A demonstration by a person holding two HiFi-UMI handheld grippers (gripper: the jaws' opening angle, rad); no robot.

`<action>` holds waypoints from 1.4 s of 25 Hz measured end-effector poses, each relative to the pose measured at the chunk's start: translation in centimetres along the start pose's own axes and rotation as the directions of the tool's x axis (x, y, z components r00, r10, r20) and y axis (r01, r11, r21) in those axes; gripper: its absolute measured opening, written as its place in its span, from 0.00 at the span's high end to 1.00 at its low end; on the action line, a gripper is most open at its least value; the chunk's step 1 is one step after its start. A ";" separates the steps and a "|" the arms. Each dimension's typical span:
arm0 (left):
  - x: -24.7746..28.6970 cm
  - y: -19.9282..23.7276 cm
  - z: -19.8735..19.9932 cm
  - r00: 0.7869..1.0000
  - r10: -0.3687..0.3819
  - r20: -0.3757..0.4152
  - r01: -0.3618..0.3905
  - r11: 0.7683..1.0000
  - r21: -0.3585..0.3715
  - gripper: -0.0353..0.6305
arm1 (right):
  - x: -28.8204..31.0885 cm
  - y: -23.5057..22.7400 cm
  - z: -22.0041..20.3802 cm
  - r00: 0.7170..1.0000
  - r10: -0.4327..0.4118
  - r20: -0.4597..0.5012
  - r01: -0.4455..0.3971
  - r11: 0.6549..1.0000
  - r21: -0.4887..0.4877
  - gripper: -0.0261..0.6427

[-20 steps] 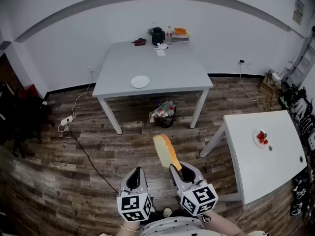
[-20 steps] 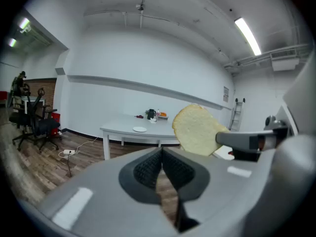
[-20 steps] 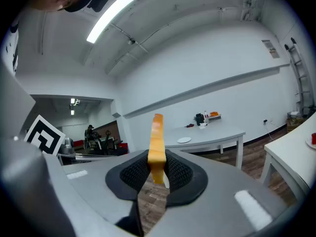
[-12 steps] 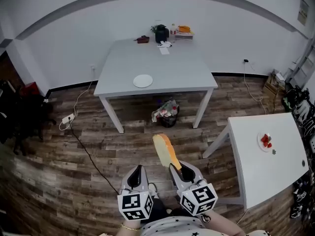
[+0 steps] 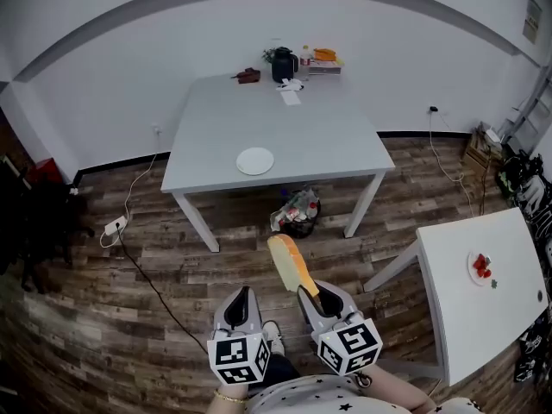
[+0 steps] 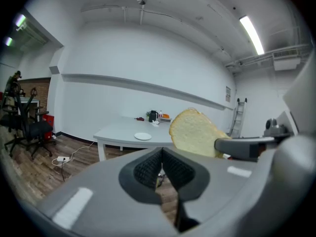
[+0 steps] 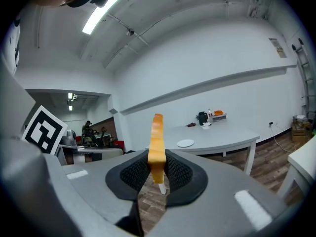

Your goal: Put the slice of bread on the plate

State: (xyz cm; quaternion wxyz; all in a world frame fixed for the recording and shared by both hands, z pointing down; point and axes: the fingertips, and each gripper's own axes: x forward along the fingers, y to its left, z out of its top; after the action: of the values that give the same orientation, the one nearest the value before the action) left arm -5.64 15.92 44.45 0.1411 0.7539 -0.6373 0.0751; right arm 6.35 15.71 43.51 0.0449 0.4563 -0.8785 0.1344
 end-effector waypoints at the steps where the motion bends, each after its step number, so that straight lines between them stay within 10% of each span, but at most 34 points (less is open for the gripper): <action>1: 0.9 0.6 0.6 1.000 -0.003 0.000 0.003 1.000 -0.001 0.94 | 1.2 -0.2 0.4 1.000 -0.002 -0.003 0.002 1.000 -0.001 0.83; 35: 25.5 13.7 6.5 0.998 -0.042 -0.050 0.042 0.999 0.001 0.94 | 29.0 -7.8 5.1 0.996 -0.039 -0.084 0.043 0.998 0.053 0.83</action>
State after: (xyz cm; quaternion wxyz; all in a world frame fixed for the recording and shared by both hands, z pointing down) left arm -15.04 -12.05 47.31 0.1574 0.7650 -0.6177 0.0916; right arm -3.90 -12.86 45.98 0.0715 0.4694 -0.8622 0.1765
